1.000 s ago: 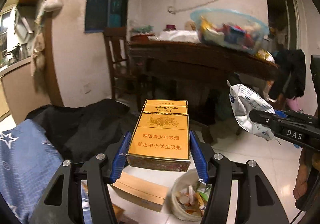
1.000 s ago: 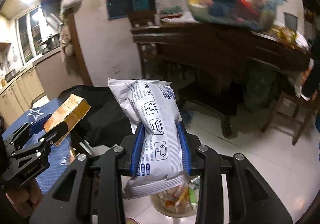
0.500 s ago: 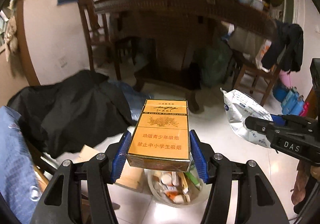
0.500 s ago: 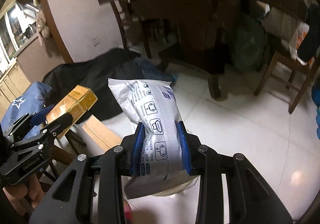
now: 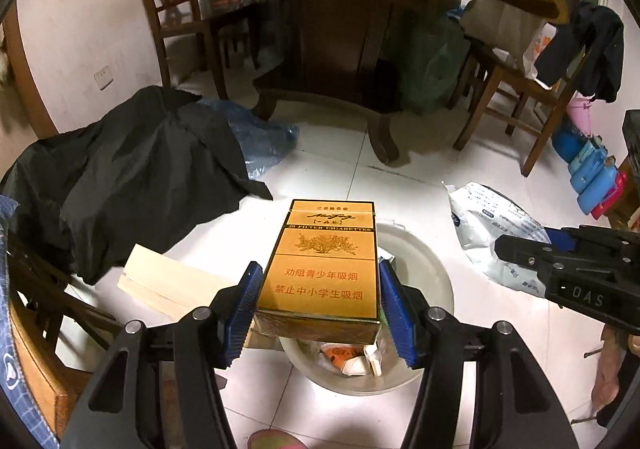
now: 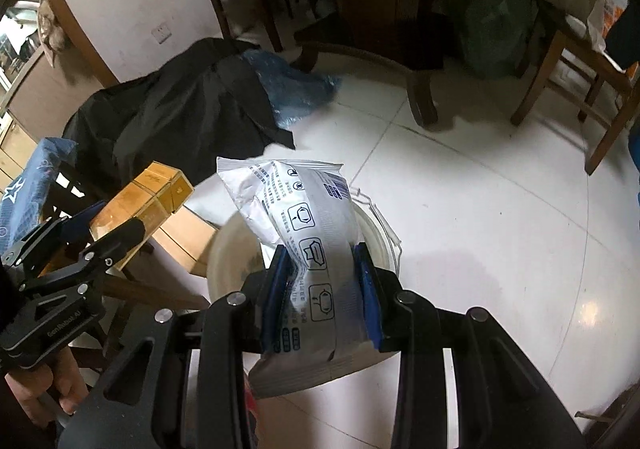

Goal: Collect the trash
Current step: 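Carry the cigarette box in the left tool while the right tool carries the snack bag to the bucket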

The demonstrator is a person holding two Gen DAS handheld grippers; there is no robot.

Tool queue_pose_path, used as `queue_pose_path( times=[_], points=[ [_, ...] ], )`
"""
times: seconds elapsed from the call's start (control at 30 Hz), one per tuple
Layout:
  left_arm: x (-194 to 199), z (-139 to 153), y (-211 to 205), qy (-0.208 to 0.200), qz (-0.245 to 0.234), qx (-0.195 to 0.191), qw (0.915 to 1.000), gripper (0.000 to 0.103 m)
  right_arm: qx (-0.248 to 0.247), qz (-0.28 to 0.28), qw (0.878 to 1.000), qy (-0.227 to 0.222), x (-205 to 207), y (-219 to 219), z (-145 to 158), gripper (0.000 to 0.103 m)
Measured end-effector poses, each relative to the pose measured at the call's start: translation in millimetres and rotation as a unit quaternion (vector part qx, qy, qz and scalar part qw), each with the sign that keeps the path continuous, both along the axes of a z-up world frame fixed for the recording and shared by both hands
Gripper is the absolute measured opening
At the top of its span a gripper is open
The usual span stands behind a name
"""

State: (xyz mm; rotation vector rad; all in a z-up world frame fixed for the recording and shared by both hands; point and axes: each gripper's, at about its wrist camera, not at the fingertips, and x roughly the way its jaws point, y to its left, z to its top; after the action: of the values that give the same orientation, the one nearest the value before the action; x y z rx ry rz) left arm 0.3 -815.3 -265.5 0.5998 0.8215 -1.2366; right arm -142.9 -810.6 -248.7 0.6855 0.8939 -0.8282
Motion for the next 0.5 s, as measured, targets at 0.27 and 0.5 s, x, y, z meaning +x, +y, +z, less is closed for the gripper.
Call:
queue_pose_path(
  times=[0.27,0.5],
  points=[
    [1.9,-14.7,-1.9,0.001,-0.003,0.013,0.9999,0.059,0.017,0.005,1.0,0.011,4.0,-0.7,-13.3,0.032],
    [2.4,-15.3,-1.6,-0.002,-0.008,0.015,0.9999,0.059,0.022,0.001,1.0,0.015,5.9,-1.1,-16.5,0.032]
  ],
)
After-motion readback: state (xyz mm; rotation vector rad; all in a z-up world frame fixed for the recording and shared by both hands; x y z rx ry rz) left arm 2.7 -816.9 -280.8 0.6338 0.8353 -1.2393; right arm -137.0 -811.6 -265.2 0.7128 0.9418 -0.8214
